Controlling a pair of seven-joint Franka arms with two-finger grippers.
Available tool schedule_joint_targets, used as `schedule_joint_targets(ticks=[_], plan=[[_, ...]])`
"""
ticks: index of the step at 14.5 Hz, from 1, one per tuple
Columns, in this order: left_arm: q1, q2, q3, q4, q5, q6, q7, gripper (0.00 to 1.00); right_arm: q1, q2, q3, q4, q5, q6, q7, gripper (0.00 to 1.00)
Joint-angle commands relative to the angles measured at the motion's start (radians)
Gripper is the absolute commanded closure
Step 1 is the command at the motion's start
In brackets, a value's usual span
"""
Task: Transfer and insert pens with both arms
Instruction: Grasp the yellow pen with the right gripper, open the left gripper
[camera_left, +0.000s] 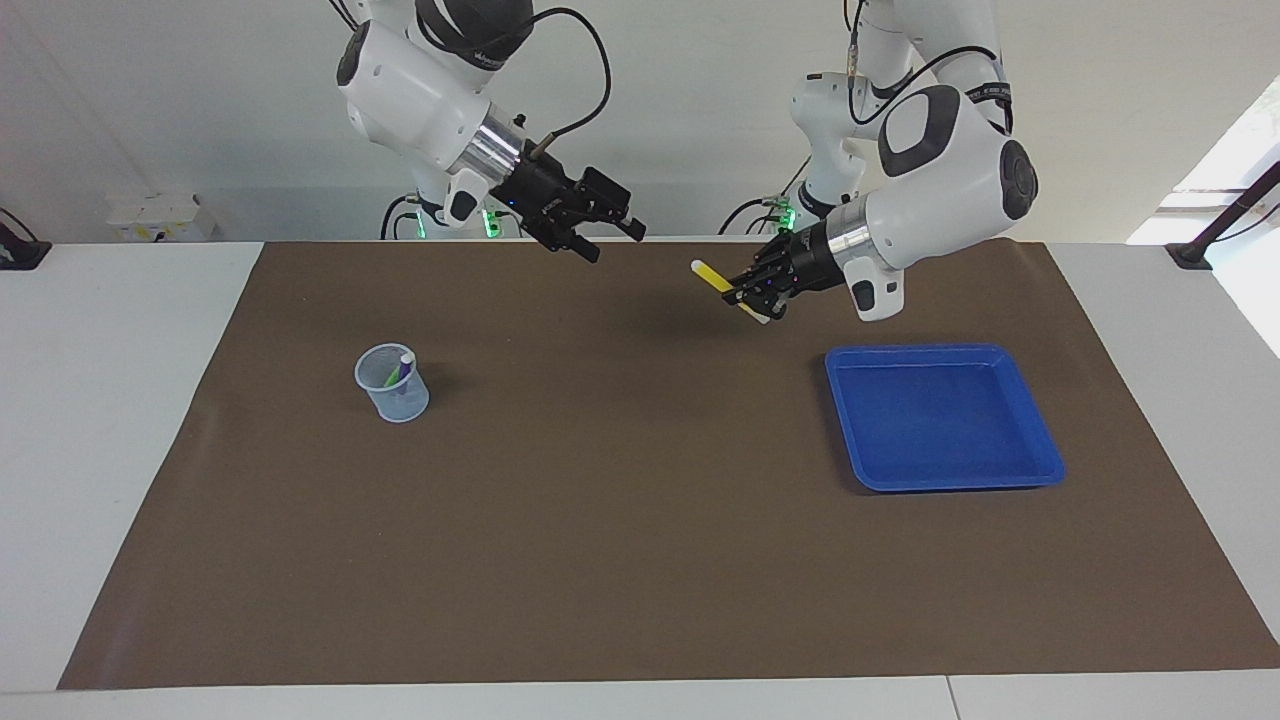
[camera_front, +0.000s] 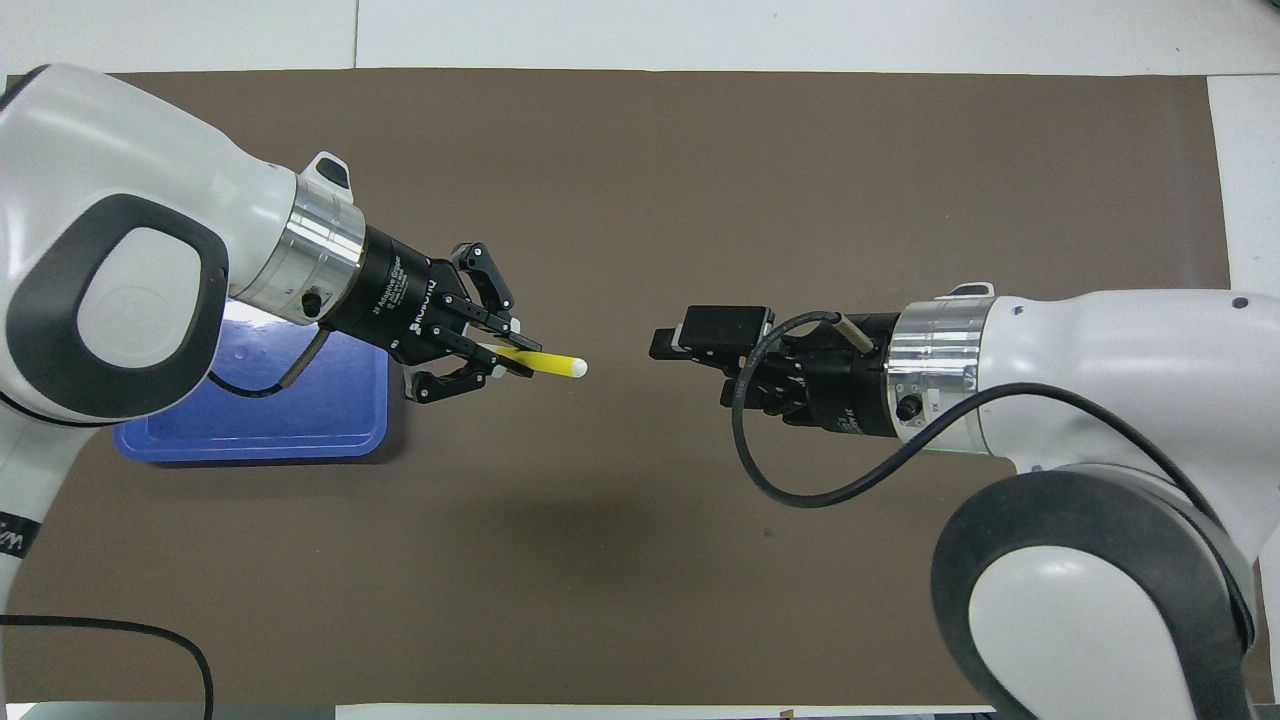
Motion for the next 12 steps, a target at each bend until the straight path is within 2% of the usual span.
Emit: schedule_joint_targets(ticks=[1, 4, 6, 10, 12], plan=[[-0.052, -0.111, 0.013, -0.154, -0.09, 0.146, -0.118, 1.0, 0.032, -0.011, 0.002, -0.017, 0.004, 0.028, 0.024, 0.0], [-0.096, -0.149, 0.013, -0.201, -0.125, 0.235, -0.232, 1.0, 0.054, -0.006, 0.004, -0.017, -0.015, 0.066, 0.027, 0.01], [-0.111, -0.157, 0.011, -0.207, -0.13, 0.256, -0.266, 1.0, 0.054, -0.005, 0.005, -0.017, -0.064, 0.068, 0.027, 0.13], [-0.142, -0.182, 0.01, -0.233, -0.144, 0.28, -0.267, 1.0, 0.066, -0.003, 0.005, -0.017, -0.066, 0.109, 0.024, 0.32], [-0.156, -0.186, 0.008, -0.247, -0.144, 0.297, -0.256, 1.0, 0.066, 0.005, 0.005, -0.017, -0.067, 0.132, 0.021, 0.46]])
